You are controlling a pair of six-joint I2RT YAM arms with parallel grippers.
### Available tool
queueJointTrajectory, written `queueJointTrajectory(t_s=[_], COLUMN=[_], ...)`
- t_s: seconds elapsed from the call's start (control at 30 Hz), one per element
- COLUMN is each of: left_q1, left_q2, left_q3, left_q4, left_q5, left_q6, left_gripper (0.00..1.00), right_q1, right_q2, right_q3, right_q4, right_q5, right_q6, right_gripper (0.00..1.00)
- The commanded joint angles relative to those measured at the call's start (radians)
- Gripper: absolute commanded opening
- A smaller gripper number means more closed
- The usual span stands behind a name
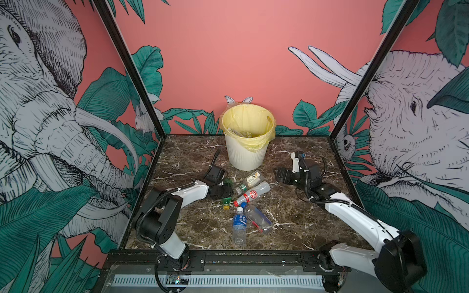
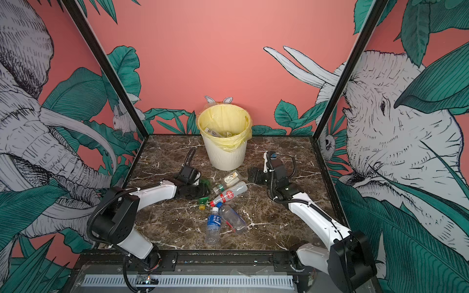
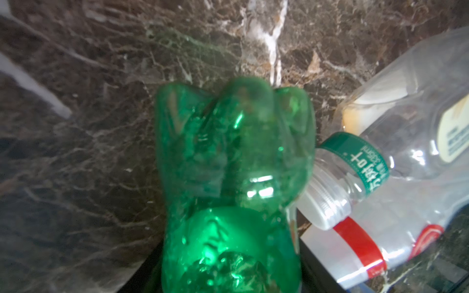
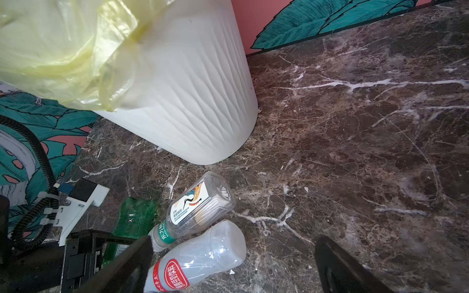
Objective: Throw the plastic bottles in the bin
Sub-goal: 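Lower the left gripper around the green soda bottle's base, then close the left gripper on the green bottle and lift it upright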
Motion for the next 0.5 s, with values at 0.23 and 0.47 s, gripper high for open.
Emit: queueJointTrajectory(t_s=[0.23,0.47], left_q1=[-0.004,-0.004], left_q2=[-0.094,-0.141], left_q3=[-0.045,-0.062], left_q4=[-0.025,-0.039], left_q5=[-0.033,-0.046], left_q6=[0.005,0.008], left_gripper=[0.53,0.51], right_q1=[-0.004,-0.004], right_q2=[0.000,-0.008], right_q3=[-0.002,-0.003], right_q4=[0.033,0.019], right_q5=[-0.015,-0.017], right_q6=[0.018,0.025], right_gripper=[0.99,0.99])
